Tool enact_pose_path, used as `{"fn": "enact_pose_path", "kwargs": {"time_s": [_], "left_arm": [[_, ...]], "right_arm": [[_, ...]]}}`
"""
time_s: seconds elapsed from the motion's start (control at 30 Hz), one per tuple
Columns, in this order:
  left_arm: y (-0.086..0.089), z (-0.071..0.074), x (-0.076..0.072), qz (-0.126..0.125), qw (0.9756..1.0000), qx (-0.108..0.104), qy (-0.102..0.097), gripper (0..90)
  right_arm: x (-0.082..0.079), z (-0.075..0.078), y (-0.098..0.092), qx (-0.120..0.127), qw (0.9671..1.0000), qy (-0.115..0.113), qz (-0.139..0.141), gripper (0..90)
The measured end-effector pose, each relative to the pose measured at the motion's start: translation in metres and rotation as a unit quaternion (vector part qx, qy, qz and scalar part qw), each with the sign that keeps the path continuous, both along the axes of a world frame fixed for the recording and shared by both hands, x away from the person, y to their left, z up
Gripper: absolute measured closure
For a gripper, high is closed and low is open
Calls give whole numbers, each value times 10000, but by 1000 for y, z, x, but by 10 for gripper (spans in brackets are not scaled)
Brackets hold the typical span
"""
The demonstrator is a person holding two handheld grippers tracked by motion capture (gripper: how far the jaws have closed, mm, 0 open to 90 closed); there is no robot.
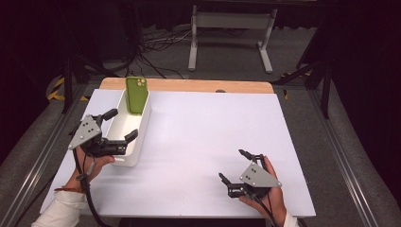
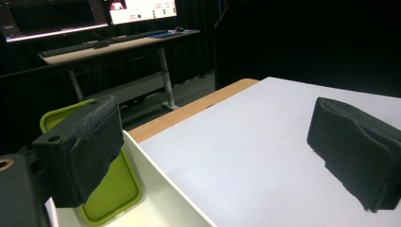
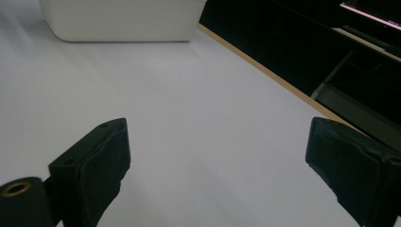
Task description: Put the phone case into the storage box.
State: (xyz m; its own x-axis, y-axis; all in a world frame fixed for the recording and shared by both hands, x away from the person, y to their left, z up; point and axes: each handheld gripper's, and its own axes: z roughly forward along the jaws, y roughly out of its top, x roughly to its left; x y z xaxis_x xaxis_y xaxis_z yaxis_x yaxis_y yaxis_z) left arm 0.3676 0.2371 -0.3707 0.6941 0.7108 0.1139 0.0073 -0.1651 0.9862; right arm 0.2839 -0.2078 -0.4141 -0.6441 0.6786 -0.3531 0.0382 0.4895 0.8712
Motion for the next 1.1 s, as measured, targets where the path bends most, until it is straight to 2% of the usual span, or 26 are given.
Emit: {"fn": "enact_pose_path", "kwargs": {"time_s": [0.47,0.57,0.8,1.1], "left_arm": [[-7,-5,-11,-79,10000,42,-42,50],[-8,-6,-14,-103,9999,93,0,51],[-13,-8,-20,-207,9995,191,-105,45],[-20,-12,-27,-356,9989,275,-120,47]], "right_arm": [[-1,1,-1,4,10000,4,-2,82],[-1,1,-1,14,10000,6,1,77],[-1,2,-2,30,10000,-15,7,77],[-2,5,-5,89,9999,-63,-16,76]]}}
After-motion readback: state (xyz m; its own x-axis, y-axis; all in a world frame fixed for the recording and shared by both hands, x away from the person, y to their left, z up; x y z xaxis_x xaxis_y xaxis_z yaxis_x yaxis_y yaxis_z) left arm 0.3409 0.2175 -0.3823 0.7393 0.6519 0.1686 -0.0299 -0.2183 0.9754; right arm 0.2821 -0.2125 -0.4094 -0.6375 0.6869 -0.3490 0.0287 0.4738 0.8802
